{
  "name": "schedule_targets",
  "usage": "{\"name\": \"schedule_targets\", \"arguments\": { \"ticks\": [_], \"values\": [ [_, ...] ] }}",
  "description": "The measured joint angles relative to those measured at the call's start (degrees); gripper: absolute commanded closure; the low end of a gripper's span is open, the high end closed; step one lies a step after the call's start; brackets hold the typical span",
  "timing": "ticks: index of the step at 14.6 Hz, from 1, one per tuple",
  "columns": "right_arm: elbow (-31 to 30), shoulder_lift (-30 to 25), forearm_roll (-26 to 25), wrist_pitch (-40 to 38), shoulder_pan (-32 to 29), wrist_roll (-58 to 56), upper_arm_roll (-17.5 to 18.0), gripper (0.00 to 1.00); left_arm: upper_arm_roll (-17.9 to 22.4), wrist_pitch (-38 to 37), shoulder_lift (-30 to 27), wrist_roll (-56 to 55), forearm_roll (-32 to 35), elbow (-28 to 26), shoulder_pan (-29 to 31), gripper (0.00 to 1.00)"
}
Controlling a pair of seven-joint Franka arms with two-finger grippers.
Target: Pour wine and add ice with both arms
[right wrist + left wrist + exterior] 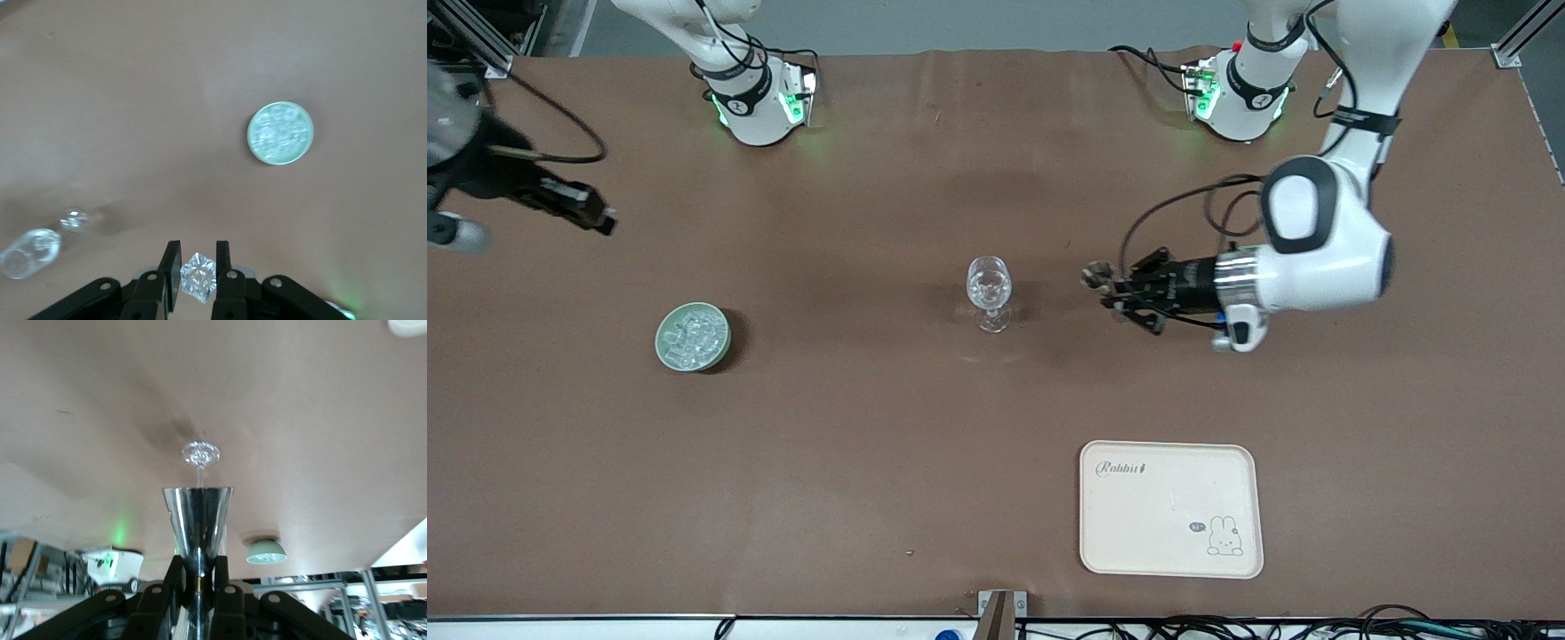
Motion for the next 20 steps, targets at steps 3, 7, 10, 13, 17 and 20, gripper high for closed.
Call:
{"name": "schedule_targets", "arguments": {
  "ticks": [3,7,10,13,17,20],
  "values": [
    [-0.1,1.2,0.1,3.7,0.6,13.2,8.3,1.00,11.1,-8.3,0.0,5.0,-1.6,-0.3,0.1,1.00],
    [-0.3,6.5,0.1,8.8,6.7,27.1,12.7,1.00,27.1,-22.4,3.7,20.0,-5.3,-1.6,0.3,1.00],
    [-0.3,11.0,-0.1,12.2,12.8,35.1,12.8,1.00,36.9,-32.8,12.0,32.7,-10.6,-2.4,0.8,1.00],
    [-0.3,15.0,-1.6,14.8,18.3,41.8,12.8,0.99,44.0,-41.1,22.5,38.7,-17.2,-1.7,1.2,1.00],
    [-0.4,19.7,-6.1,19.5,23.3,48.9,12.8,0.99,44.9,-44.1,29.8,38.2,-21.2,2.4,2.5,1.00],
    [-0.3,23.5,-9.2,23.6,25.4,51.7,12.7,0.99,43.4,-43.9,30.3,31.3,-29.4,4.4,1.6,1.00]
  ]
}}
